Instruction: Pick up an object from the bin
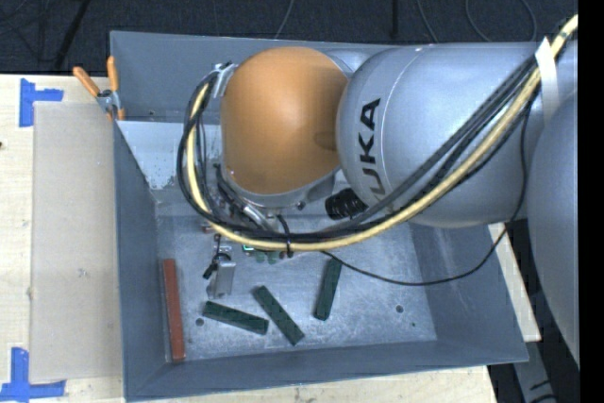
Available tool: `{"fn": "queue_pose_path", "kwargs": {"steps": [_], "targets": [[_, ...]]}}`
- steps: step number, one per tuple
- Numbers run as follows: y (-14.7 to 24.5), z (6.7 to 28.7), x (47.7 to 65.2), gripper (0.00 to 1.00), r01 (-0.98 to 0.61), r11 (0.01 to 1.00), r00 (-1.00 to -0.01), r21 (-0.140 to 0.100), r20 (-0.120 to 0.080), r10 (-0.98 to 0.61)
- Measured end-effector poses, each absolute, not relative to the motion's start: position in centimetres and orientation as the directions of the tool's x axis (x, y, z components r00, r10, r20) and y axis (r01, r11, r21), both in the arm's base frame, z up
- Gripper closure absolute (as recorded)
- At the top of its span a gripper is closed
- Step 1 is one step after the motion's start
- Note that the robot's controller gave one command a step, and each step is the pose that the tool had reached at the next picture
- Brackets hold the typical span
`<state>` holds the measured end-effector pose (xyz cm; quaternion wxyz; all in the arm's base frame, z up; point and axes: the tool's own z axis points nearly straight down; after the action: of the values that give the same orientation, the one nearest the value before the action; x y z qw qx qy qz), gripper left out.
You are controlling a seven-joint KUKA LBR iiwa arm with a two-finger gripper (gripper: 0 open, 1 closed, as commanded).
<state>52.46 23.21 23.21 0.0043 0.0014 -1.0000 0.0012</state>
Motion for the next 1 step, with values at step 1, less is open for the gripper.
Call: {"fn": "queue_pose_path", "kwargs": {"steps": [1], "targets": [[11.43,9.48,56.68,0.0,-0.156,0.988,-0.988,-0.001,0.008,-0.156]]}}
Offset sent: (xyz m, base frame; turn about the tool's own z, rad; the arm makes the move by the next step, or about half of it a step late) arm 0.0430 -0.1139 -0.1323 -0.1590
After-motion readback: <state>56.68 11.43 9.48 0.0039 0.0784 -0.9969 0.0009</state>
